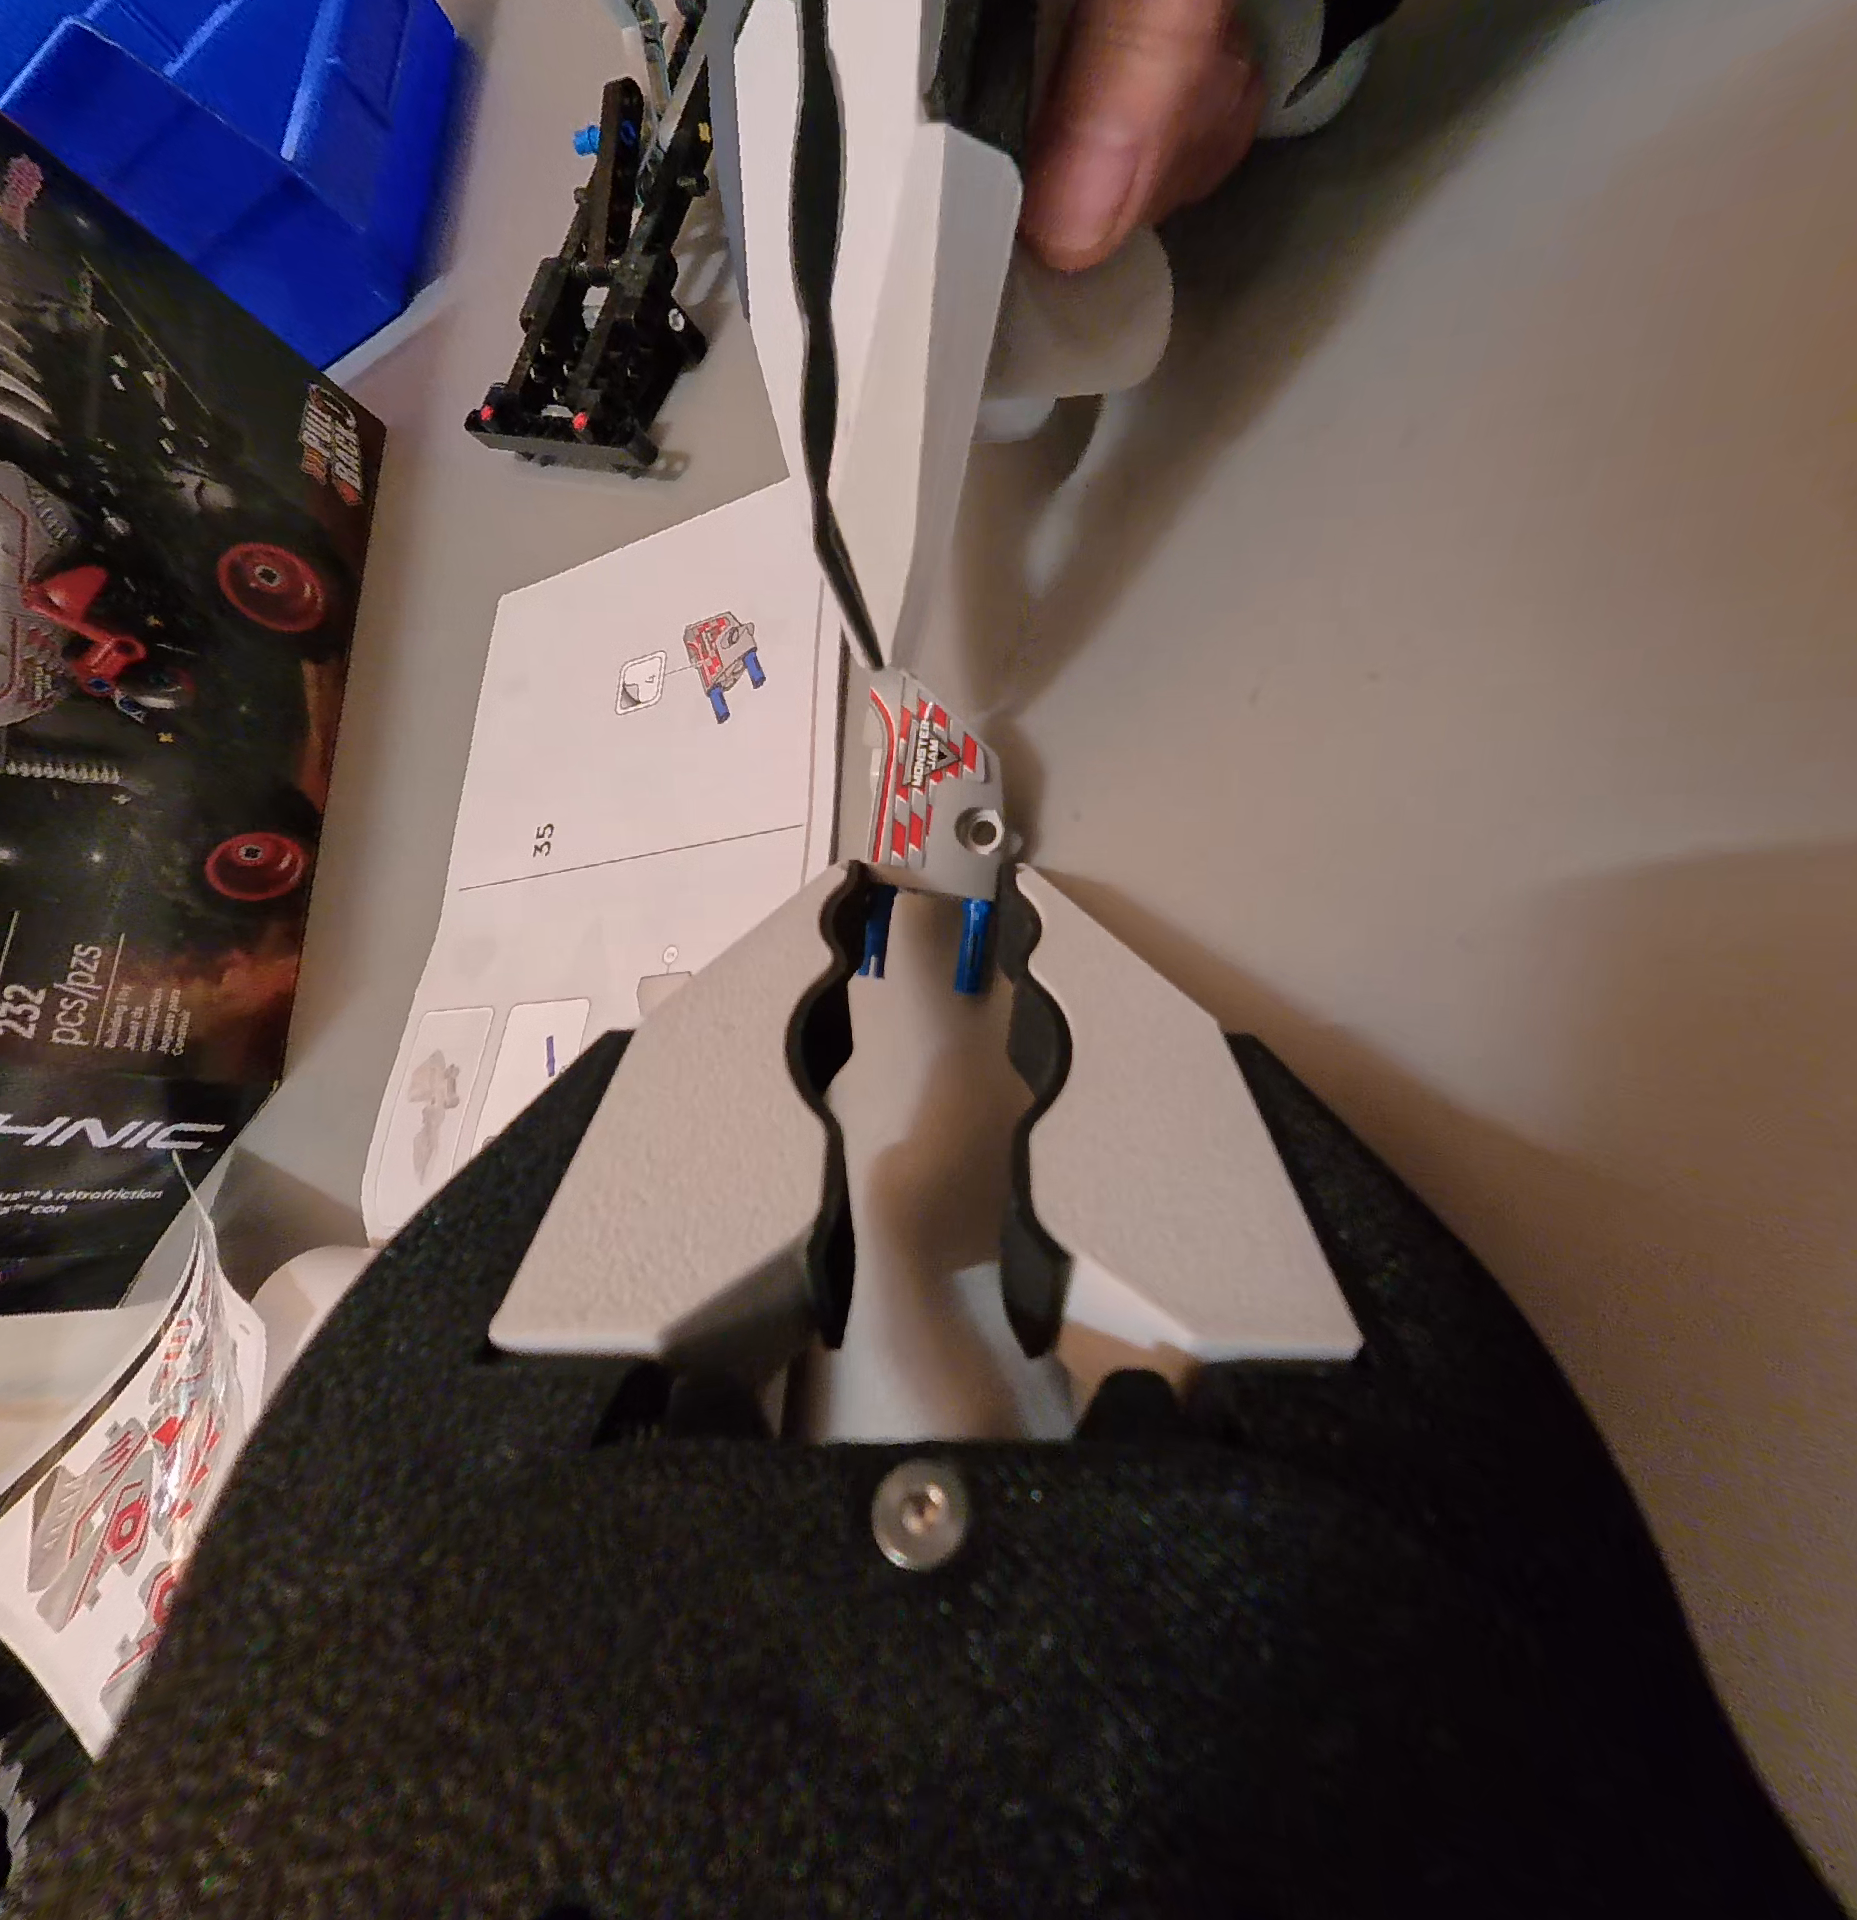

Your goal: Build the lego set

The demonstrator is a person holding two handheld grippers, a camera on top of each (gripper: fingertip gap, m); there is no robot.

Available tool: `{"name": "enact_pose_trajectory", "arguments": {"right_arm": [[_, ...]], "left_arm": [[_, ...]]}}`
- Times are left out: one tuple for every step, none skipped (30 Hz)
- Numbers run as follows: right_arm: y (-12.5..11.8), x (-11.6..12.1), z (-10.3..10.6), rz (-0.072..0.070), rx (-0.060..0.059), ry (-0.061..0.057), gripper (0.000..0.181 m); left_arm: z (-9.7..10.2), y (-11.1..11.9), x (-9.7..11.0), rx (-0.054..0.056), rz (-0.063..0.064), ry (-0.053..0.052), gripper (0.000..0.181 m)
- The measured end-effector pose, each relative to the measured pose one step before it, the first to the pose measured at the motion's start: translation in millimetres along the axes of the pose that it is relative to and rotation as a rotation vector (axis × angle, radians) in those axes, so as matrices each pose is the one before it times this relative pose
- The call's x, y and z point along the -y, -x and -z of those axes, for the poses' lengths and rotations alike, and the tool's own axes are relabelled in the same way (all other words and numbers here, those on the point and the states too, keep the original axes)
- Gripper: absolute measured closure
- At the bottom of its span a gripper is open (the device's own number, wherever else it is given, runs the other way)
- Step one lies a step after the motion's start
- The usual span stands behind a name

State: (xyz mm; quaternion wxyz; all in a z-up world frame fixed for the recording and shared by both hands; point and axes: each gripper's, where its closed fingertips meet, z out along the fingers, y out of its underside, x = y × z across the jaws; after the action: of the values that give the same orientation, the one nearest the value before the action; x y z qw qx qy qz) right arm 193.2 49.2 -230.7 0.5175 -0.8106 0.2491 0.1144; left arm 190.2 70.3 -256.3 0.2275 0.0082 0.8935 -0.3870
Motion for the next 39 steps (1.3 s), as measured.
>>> {"name": "enact_pose_trajectory", "arguments": {"right_arm": [[-0.62,0.48,-0.28,-0.0013,-0.0052,-0.002,0.181],[0.55,0.3,-0.45,0.0008,0.0024,-0.0008,0.181],[1.04,0.85,-0.46,0.0016,0.0037,-0.0044,0.181],[0.32,0.56,-0.62,0.0022,-0.0014,-0.0022,0.181],[0.64,-0.07,-0.71,0.0047,0.0004,0.002,0.181],[0.66,0.12,-0.43,0.0036,0.0017,-0.0002,0.181],[-0.25,0.17,0.21,0.0008,-0.0023,-0.0009,0.181],[0.93,0.29,0.34,0.0017,0.0056,-0.0024,0.181],[0.54,0.35,0.32,0.0012,0.0036,-0.0033,0.181],[-0.1,0.46,0.37,-0.0005,-0.0004,-0.0036,0.181],[0.2,0.27,0.23,0.0006,0.0011,-0.0019,0.181],[0.65,0.21,0.12,0.0035,0.0026,-0.0019,0.181],[-0.15,0.49,0.37,0.0027,-0.0036,-0.0034,0.181],[0.39,0.35,0.27,0.0037,0.0003,-0.003,0.181],[2.26,-0.05,0.1,0.0079,0.0114,-0.0002,0.181],[0.62,-0.58,-0.22,0.0045,0.0003,0.0033,0.181],[-0.78,-0.53,-0.03,-0.0004,-0.0083,0.0023,0.181],[-1.66,0.15,0.55,-0.0051,-0.0112,-0.0031,0.181],[-2.73,1.15,1.35,-0.0101,-0.0148,-0.011,0.181],[-4.02,2.1,1.84,-0.0129,-0.0236,-0.0175,0.181],[-2.78,1.46,1.64,-0.011,-0.0154,-0.0138,0.179],[-1.11,-0.85,0.44,-0.0096,-0.0054,0.0017,0.172],[-0.47,-1.96,-0.47,-0.0056,-0.0036,0.0112,0.167],[0.74,-1.9,-0.8,0.0032,0.0001,0.0116,0.165],[1.06,-1.57,-0.84,0.0083,0.0002,0.0102,0.165],[0.22,-0.98,-0.85,0.007,-0.0039,0.0078,0.165],[0.42,-0.8,-0.67,0.0038,-0.0004,0.0066,0.166],[0.47,-0.69,-0.57,0.0016,0.0023,0.0049,0.168],[0.37,-0.26,-0.23,0.0005,0.0028,0.0026,0.169],[0.12,-0.09,-0.03,-0.0015,0.0022,0.0,0.171],[-0.33,0.32,0.27,-0.004,0.001,-0.002,0.172],[-0.33,0.35,0.32,-0.0054,0.0017,-0.0029,0.173],[-0.13,0.4,0.38,-0.0045,0.0027,-0.003,0.174],[0.41,0.32,0.23,-0.0012,0.0047,-0.0027,0.176],[-0.17,0.37,0.41,-0.0007,-0.0013,-0.0033,0.177],[-0.71,0.22,0.08,-0.0029,-0.0031,-0.0013,0.178],[-0.24,-0.18,-0.09,-0.0033,0.0005,0.0015,0.18],[-0.21,-0.18,-0.12,-0.0015,-0.0007,0.0012,0.18],[0.0,-0.11,-0.23,-0.0001,0.0002,0.0013,0.179]], "left_arm": [[-0.03,-0.01,-0.04,-0.0003,0.0008,0.0002,0.159],[0.02,-0.05,0.04,-0.0007,0.0012,0.0,0.159],[-0.03,0.06,-0.04,-0.0001,0.0001,0.0001,0.159],[0.0,-0.08,-0.08,0.0002,-0.0003,0.0002,0.159],[-0.04,0.08,-0.02,0.0,0.0001,0.0,0.159],[0.0,-0.03,0.0,-0.0002,0.0001,0.0,0.159],[0.06,0.01,0.07,-0.0002,0.0002,0.0,0.159],[0.0,0.0,0.0,0.0,0.0,0.0,0.159],[-0.04,0.06,-0.1,0.0004,-0.0006,0.0002,0.159],[0.01,-0.03,0.02,0.0005,0.0,0.0005,0.159],[-0.01,0.0,-0.07,0.0,0.0013,0.0004,0.159],[0.07,0.13,-0.09,0.0,0.0015,0.0004,0.158],[-0.1,0.13,-0.06,0.0006,0.0016,0.0007,0.159],[-0.03,0.23,-0.02,0.0012,0.0019,0.0009,0.159],[-0.04,0.28,-0.08,0.0021,0.0012,0.001,0.158],[-0.12,0.17,0.01,0.0019,-0.0009,0.0006,0.158],[-0.01,0.05,0.04,0.0007,-0.0023,-0.0005,0.159],[0.06,0.05,0.07,0.0007,-0.002,-0.0003,0.159],[0.03,-0.02,-0.05,0.0008,-0.0013,0.0001,0.159],[0.09,-0.03,0.02,0.0006,-0.0009,0.0001,0.159],[-0.09,0.02,0.03,0.0007,-0.0011,-0.0001,0.158],[0.17,0.01,0.07,0.0013,-0.0026,0.0,0.158],[0.0,0.03,0.09,0.0026,-0.0045,0.0002,0.158],[-0.13,0.19,0.07,0.0048,-0.0067,0.0007,0.158],[-0.12,0.33,0.24,0.0067,-0.0091,0.001,0.159],[-0.17,0.25,0.2,0.0068,-0.0084,0.0009,0.158],[-0.15,0.29,0.15,0.0064,-0.0065,0.0015,0.159],[-0.31,0.38,0.16,0.0082,-0.0089,0.0024,0.159],[-0.32,0.72,0.14,0.0107,-0.0122,0.0035,0.159],[-0.27,0.6,0.23,0.0098,-0.0119,0.0041,0.159],[-0.33,0.46,0.21,0.0079,-0.0091,0.0042,0.159],[-0.14,0.28,0.15,0.0056,-0.0067,0.0037,0.159],[-0.12,0.15,0.13,0.0029,-0.005,0.0022,0.159],[0.03,0.01,0.01,0.0013,-0.0023,0.0011,0.159],[0.0,0.04,0.05,-0.0002,0.0009,-0.0001,0.159],[0.02,-0.02,-0.06,-0.0013,0.0027,-0.0013,0.159],[-0.11,-0.04,-0.02,-0.0011,0.0024,-0.0014,0.159],[0.15,-0.02,-0.01,-0.0003,0.0008,-0.0005,0.159],[-0.04,0.04,0.02,0.0001,-0.0005,0.0004,0.159]]}}
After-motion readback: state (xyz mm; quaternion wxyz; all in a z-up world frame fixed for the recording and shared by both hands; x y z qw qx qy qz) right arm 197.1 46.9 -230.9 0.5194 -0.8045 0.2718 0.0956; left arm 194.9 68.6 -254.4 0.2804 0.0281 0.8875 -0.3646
